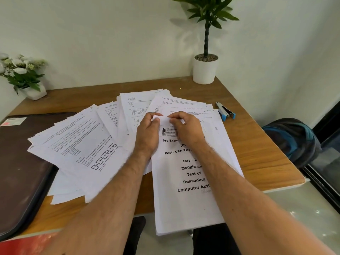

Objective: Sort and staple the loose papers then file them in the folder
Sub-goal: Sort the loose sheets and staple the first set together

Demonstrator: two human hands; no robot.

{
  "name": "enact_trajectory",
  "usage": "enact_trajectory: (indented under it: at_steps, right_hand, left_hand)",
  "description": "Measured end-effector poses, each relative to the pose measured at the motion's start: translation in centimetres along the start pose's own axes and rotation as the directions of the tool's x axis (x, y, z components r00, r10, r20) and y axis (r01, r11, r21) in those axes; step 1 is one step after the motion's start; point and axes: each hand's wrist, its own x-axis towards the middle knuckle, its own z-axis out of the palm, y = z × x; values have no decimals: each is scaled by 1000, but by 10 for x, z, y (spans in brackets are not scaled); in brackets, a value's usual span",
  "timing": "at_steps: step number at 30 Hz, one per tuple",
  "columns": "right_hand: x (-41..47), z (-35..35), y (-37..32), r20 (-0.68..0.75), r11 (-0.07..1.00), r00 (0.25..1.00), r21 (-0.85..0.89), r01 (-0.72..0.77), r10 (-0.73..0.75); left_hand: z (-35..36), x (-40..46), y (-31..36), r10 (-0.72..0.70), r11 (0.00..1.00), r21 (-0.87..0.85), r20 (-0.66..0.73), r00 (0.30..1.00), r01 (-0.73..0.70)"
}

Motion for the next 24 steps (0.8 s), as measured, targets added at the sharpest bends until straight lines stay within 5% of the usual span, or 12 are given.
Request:
enact_trajectory:
  at_steps: [5,11,18,24]
  right_hand:
    - [-1,4,1,2,999,1000,35,27,-27]
    - [-6,4,5,77,957,965,-136,258,-249]
    - [-5,8,1,80,968,976,-136,212,-202]
    - [5,-40,3,-310,947,939,-319,42,-147]
  left_hand:
    - [-3,-4,-2,74,990,122,-32,997,-69]
    - [2,-9,2,97,972,217,-23,995,-90]
    - [-2,-8,6,104,943,323,-71,992,-76]
    - [-7,-7,1,104,935,344,-51,993,-80]
